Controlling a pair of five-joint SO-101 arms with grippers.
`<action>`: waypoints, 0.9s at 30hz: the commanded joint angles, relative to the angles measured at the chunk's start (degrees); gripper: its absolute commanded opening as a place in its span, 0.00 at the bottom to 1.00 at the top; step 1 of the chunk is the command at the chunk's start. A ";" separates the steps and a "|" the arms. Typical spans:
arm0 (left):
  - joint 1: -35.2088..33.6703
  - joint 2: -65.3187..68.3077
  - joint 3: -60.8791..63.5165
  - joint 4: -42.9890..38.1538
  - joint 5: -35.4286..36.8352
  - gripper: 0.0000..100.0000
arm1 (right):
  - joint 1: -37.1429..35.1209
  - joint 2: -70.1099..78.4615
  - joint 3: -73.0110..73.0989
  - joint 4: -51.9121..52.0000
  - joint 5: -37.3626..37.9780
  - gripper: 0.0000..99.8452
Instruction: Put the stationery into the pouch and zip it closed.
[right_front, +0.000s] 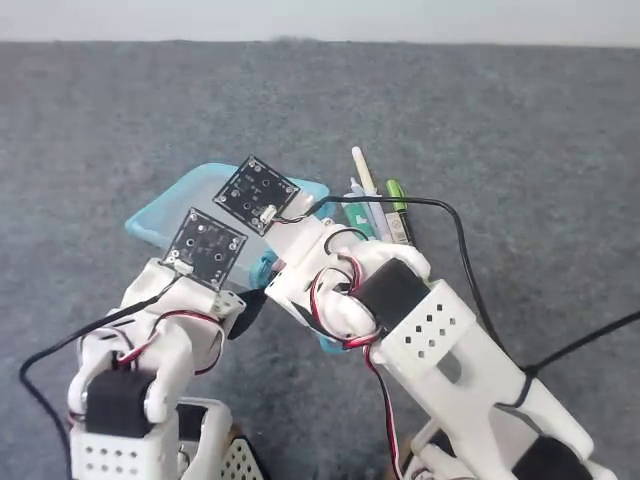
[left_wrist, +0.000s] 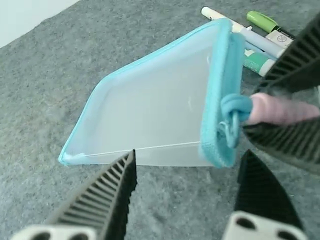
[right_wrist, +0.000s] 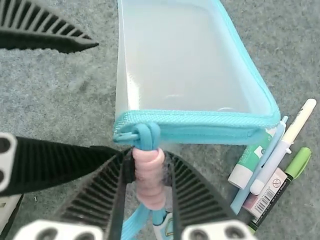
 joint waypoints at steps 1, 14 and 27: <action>0.26 0.35 -1.89 -1.93 1.05 0.31 | -0.48 -3.21 -4.75 0.84 -0.44 0.01; 0.09 0.09 10.77 -18.02 5.45 0.31 | -0.57 -3.30 -4.84 1.54 -2.73 0.01; -6.68 0.35 11.74 -21.63 5.63 0.31 | -0.48 -3.38 -4.75 2.77 -2.81 0.01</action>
